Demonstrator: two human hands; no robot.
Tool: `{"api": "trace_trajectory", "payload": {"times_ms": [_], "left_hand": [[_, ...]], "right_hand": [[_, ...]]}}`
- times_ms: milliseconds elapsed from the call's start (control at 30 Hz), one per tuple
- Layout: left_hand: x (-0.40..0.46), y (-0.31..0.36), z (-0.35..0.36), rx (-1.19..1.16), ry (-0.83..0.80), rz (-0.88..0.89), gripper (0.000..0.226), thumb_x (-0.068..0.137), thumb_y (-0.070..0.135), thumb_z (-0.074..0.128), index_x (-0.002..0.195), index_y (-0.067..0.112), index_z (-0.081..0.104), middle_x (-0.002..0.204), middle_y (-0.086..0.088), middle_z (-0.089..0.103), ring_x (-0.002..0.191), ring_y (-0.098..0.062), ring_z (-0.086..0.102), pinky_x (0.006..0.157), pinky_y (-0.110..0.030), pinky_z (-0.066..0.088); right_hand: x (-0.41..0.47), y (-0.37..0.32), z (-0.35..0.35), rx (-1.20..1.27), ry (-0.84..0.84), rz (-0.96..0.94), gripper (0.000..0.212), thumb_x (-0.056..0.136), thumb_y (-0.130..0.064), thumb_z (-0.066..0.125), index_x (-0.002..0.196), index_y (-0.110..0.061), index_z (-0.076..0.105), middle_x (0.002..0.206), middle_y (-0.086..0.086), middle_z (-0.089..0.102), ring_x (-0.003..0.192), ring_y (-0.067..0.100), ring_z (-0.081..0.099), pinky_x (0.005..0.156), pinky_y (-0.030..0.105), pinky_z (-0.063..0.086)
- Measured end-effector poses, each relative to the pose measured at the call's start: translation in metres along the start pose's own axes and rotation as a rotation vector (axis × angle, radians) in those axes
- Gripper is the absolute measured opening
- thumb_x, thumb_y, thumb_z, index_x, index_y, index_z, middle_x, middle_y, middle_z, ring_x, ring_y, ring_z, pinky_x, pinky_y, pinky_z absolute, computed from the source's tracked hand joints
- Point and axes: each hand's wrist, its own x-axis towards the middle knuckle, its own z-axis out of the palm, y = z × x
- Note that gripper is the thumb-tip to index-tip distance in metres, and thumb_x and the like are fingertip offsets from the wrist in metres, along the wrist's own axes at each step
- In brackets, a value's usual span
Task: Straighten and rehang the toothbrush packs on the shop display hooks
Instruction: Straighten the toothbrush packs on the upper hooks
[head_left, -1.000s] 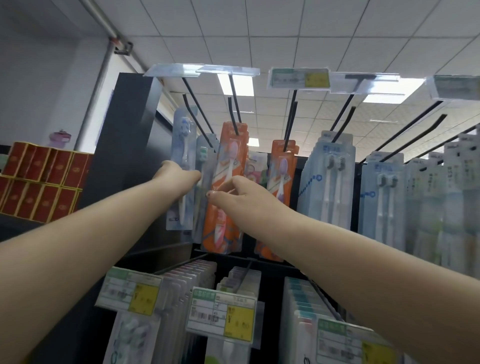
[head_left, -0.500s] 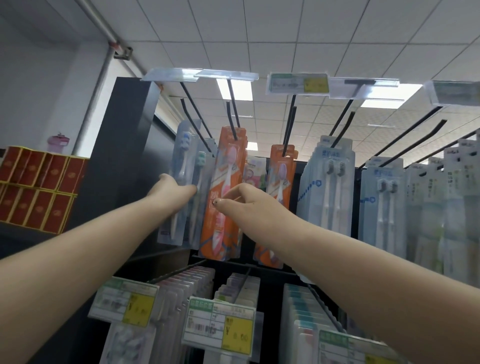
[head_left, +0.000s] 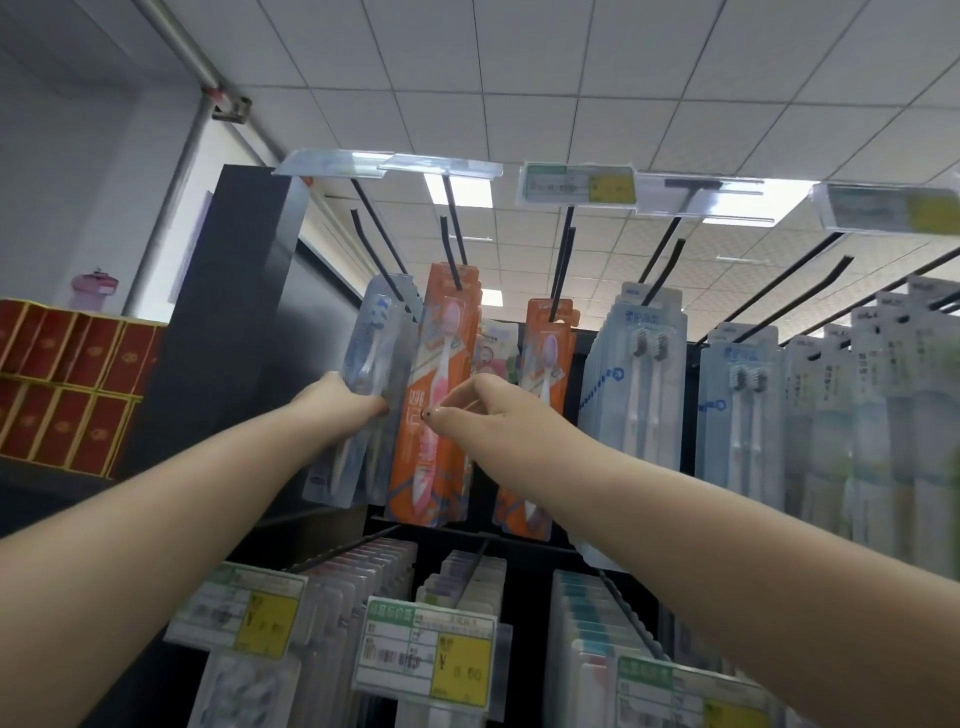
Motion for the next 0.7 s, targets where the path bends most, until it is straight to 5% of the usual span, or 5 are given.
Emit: {"api": "trace_trajectory", "payload": {"times_ms": [267, 400, 700], "left_hand": [[-0.008, 0.004, 0.001, 0.075, 0.068, -0.016, 0.064, 0.081, 0.037, 0.066, 0.126, 0.000, 0.040, 0.105, -0.014, 0.057, 0.084, -0.025, 0.057, 0.069, -0.035, 0.047], [-0.023, 0.013, 0.002, 0.266, 0.156, 0.033, 0.063, 0.085, 0.037, 0.061, 0.127, -0.001, 0.032, 0.109, -0.016, 0.050, 0.078, -0.021, 0.048, 0.060, -0.033, 0.038], [-0.069, 0.038, 0.018, 0.504, 0.322, 0.509, 0.060, 0.087, 0.039, 0.056, 0.132, 0.010, 0.028, 0.123, -0.011, 0.043, 0.109, -0.026, 0.047, 0.085, -0.038, 0.043]], "right_hand": [[0.005, 0.018, -0.009, -0.066, 0.028, 0.083, 0.028, 0.093, -0.043, 0.047, 0.108, -0.021, 0.047, 0.089, -0.009, 0.051, 0.080, 0.004, 0.049, 0.074, 0.025, 0.043], [0.010, 0.032, -0.015, -0.080, 0.073, 0.110, 0.036, 0.093, -0.041, 0.047, 0.117, -0.015, 0.048, 0.103, -0.002, 0.055, 0.092, 0.012, 0.052, 0.079, 0.028, 0.044], [0.019, 0.061, -0.026, -0.040, 0.199, 0.161, 0.034, 0.093, -0.032, 0.051, 0.117, -0.009, 0.043, 0.104, 0.004, 0.055, 0.077, 0.008, 0.049, 0.059, 0.016, 0.038]]}}
